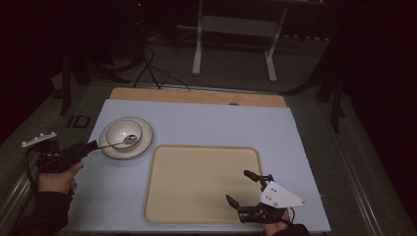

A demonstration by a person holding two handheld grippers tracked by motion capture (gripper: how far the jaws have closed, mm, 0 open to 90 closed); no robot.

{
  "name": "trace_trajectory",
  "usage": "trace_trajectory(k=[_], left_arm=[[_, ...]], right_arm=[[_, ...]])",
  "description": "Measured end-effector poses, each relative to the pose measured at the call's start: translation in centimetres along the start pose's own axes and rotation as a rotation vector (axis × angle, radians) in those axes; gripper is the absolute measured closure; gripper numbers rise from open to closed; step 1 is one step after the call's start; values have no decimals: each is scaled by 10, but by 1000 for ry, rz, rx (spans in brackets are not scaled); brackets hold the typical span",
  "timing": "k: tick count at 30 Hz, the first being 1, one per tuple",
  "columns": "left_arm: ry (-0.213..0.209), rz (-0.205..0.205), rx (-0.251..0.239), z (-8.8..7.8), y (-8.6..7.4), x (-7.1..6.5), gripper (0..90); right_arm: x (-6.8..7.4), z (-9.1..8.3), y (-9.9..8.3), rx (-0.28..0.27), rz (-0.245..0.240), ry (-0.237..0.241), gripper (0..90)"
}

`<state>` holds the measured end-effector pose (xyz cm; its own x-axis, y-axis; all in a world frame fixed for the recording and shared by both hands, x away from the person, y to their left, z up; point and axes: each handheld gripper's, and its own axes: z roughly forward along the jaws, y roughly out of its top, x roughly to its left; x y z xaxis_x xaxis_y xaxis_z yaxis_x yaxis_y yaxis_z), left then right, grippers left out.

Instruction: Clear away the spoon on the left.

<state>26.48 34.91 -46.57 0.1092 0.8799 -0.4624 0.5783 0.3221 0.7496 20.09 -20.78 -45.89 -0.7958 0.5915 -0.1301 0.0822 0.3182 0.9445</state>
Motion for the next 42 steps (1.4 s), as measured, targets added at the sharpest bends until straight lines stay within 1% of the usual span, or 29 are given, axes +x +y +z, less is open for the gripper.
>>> trace_trajectory(k=[1, 4, 5, 6, 7, 8, 10, 11, 12, 15, 16, 17, 18, 20, 21, 22, 23, 24, 29, 34, 35, 36, 38, 42], left_arm=[[5, -10, 2, 1, -1, 1, 428], [7, -19, 4, 4, -3, 2, 452], [-4, -41, 8, 6, -4, 3, 452], [-1, -45, 11, 7, -5, 3, 482], [-8, -48, 16, 8, -5, 3, 499], [-5, -53, 18, 9, -6, 4, 508], [-8, -71, 26, 12, -7, 5, 544], [1, -80, 26, 13, -8, 6, 546], [2, -88, 27, 14, -8, 7, 568], [6, -117, 21, 16, -9, 9, 598], [6, -117, 21, 16, -9, 9, 599], [6, -128, 16, 18, -10, 10, 599], [3, -132, 16, 18, -10, 10, 631], [8, -158, 6, 19, -11, 11, 655], [3, -170, 1, 19, -11, 12, 677], [-1, -193, -13, 19, -12, 13, 690], [-11, -204, -15, 20, -12, 13, 719], [-9, -211, -18, 20, -13, 13, 738], [-10, -217, -23, 22, -15, 11, 825], [0, -216, -31, 21, -16, 9, 870], [-4, -206, -22, 22, -16, 9, 870], [1, -195, -23, 22, -17, 9, 886], [3, -171, -24, 22, -16, 9, 888], [1, -151, -23, 21, -15, 9, 892]], right_arm=[[0, 0, 0, -1, 0, 1, 140], [0, 1, 0, 1, -1, 0, 139], [0, 1, 0, 2, -1, 0, 140], [0, 1, 0, 3, 0, 1, 140], [0, 1, 0, 2, -1, 0, 140], [0, 1, 0, 1, -1, 0, 140], [0, 1, 0, 1, -1, -1, 140], [0, 1, 0, 1, 0, -1, 140], [0, 1, 0, 1, 0, -1, 140], [0, 1, 0, 3, -1, -2, 139], [0, 1, 0, 3, -1, -2, 139], [0, 1, 0, 4, -1, -1, 140], [0, 1, 0, 4, -1, -1, 140], [0, 1, 0, 3, -1, -1, 140], [0, 1, 0, 3, -1, -1, 140], [0, 1, 0, 4, -1, -1, 141], [0, 1, 0, 5, -2, -1, 141], [0, 1, 0, 6, -3, 0, 141], [0, 1, 0, 5, -3, 1, 141], [0, 1, -1, 4, -1, 1, 141], [0, 1, 0, 4, -1, 1, 141], [0, 1, 0, 3, -2, 1, 141], [0, 1, -1, 7, -3, 0, 141], [0, 1, 0, 3, -2, 2, 141]])
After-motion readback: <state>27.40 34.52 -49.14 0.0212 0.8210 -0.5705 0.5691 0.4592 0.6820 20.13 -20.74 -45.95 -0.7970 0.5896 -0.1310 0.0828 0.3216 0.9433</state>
